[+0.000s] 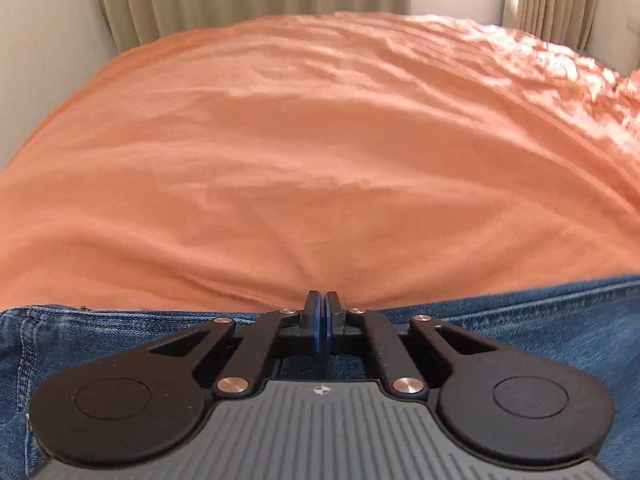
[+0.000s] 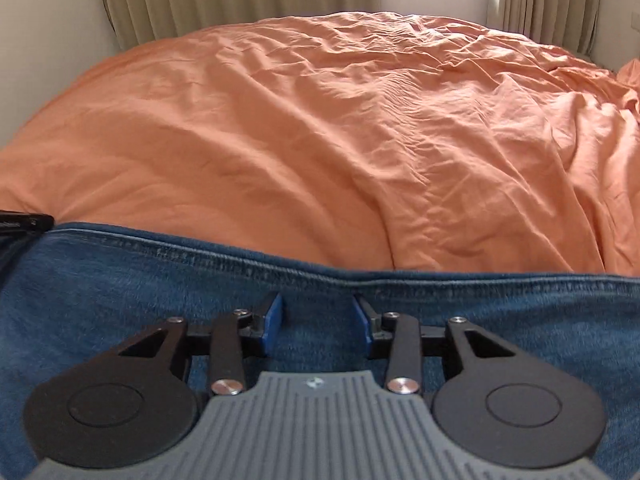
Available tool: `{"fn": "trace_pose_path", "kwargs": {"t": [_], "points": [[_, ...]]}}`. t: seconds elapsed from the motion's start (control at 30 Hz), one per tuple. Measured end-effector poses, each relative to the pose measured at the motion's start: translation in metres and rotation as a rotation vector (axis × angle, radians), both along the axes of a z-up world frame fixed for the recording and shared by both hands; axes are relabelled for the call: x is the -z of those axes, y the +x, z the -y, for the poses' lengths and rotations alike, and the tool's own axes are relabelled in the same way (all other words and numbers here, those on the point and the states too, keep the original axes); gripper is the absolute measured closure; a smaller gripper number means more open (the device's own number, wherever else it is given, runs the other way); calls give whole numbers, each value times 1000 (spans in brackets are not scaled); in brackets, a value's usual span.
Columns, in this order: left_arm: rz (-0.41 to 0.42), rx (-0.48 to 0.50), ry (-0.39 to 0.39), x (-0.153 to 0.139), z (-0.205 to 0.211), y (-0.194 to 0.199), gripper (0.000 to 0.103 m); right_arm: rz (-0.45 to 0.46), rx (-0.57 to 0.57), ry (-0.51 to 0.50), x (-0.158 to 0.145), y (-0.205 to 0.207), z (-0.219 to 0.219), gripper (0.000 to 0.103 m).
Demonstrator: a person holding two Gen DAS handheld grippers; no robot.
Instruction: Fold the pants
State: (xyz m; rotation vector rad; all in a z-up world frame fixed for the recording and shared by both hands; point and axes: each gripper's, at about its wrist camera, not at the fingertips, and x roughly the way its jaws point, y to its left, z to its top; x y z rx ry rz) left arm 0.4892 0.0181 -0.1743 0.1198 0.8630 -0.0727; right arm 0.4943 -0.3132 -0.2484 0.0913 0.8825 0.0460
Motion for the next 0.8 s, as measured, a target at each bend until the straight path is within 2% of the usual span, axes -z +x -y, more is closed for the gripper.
{"fn": "trace_pose_path", "kwargs": {"t": [0.13,0.2,0.33,0.37,0.5,0.67,0.8], "points": [[22,15,-107,-26,-13,-22,90,-17,53,35,-5,5,4,69],[24,59,-114,-41,-15,-43,90,-12,72,56,-15,-5,9,69],[30,212,-60,-68,-10,-101,88,41,58,151,-44,-60,12,68],[28,244,-43,-72,-8,-118,85,51,52,167,-50,-76,10,68],[12,327,26,-77,0,-185,83,76,19,252,-67,-146,-4,68],[-40,409,110,-63,7,-252,81,107,-24,279,-66,-229,-39,68],[-109,397,179,-35,15,-277,77,91,-72,293,-50,-273,-69,67]]}}
